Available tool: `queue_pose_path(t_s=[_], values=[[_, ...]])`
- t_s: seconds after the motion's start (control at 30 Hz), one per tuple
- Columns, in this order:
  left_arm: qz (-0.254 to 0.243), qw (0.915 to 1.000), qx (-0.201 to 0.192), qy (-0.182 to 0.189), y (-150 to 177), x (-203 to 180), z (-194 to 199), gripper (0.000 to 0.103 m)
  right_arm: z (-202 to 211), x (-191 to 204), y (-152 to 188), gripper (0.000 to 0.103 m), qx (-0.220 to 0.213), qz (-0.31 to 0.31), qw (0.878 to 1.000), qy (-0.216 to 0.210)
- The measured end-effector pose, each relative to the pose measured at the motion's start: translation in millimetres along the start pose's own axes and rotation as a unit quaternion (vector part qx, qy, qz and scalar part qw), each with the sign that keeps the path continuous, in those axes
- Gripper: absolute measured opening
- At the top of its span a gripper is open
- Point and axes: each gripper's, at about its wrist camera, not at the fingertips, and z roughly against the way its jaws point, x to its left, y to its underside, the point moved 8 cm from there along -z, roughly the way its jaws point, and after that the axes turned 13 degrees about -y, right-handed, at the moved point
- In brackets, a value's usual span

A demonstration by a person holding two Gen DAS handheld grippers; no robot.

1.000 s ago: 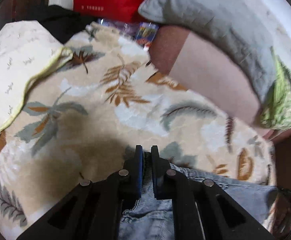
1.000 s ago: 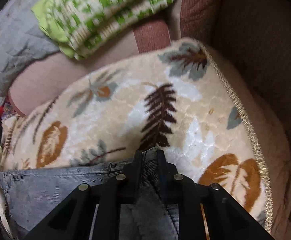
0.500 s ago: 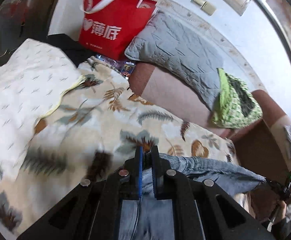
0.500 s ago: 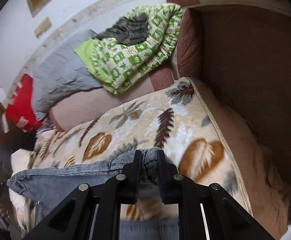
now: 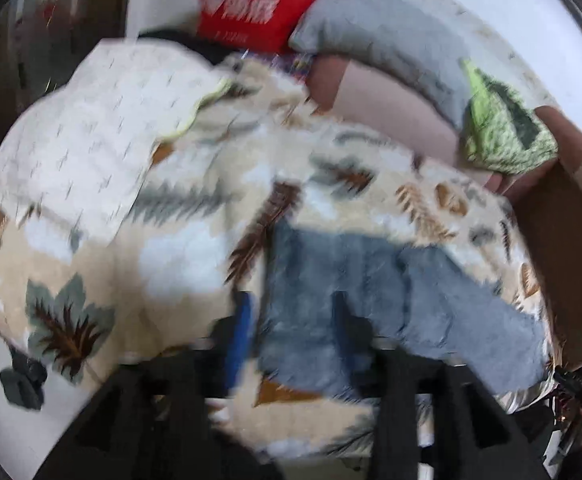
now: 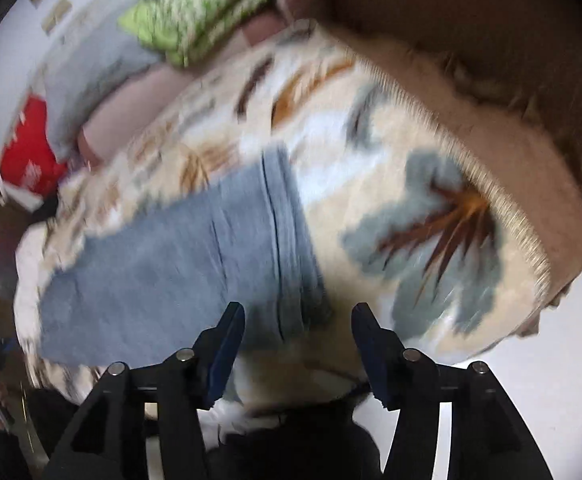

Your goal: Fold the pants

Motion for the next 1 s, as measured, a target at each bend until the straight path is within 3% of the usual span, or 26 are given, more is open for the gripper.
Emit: queue_pose_path(t_s=[0.03,0.17,0.33,0.37,0.4,0.47,0.53,0.67,0.73,0.83,1.0], values=[[-0.004,0.9999,-0.013,0.003,-3,-10,3,0.066,7,4,-12,0.062,-0.015,-0.001,1.000,-0.004],[-0.056,0.9981,-0.024,0.005,-1,-61,-14,0.067,3,18,-56,0.067,-0.038,-0.010,0.999,-0.023],[-0.096,0.9923,0.003,-0.079,23,-75,-78,0.067,-66,16,-93,0.066,0.020,-0.009,1.000,0.006],[-0.095,0.9912,0.016,-0.091,29,-72,-89,0.067,-79,16,-95,0.056,0.040,-0.008,0.999,0.010],[-0.088,0.9909,0.036,-0.096,37,-65,-102,0.067,-93,13,-90,0.030,0.071,-0.007,0.997,0.017],[-0.070,0.9929,0.051,-0.082,45,-58,-112,0.068,-105,9,-83,0.022,0.105,0.018,0.993,0.058],[-0.055,0.9949,0.047,-0.071,45,-51,-113,0.075,-98,19,-88,0.011,0.096,0.051,0.991,0.074],[-0.046,0.9956,0.043,-0.069,44,-48,-112,0.075,-72,34,-112,0.011,0.025,0.085,0.991,0.096],[-0.047,0.9953,0.039,-0.074,44,-48,-113,0.075,-77,37,-116,0.011,0.010,0.096,0.989,0.112],[-0.050,0.9947,0.041,-0.079,43,-52,-116,0.076,-119,14,-94,0.015,0.084,0.096,0.982,0.139],[-0.052,0.9952,0.024,-0.079,36,-53,-100,0.076,-80,24,-98,0.054,0.020,0.092,0.984,0.152]])
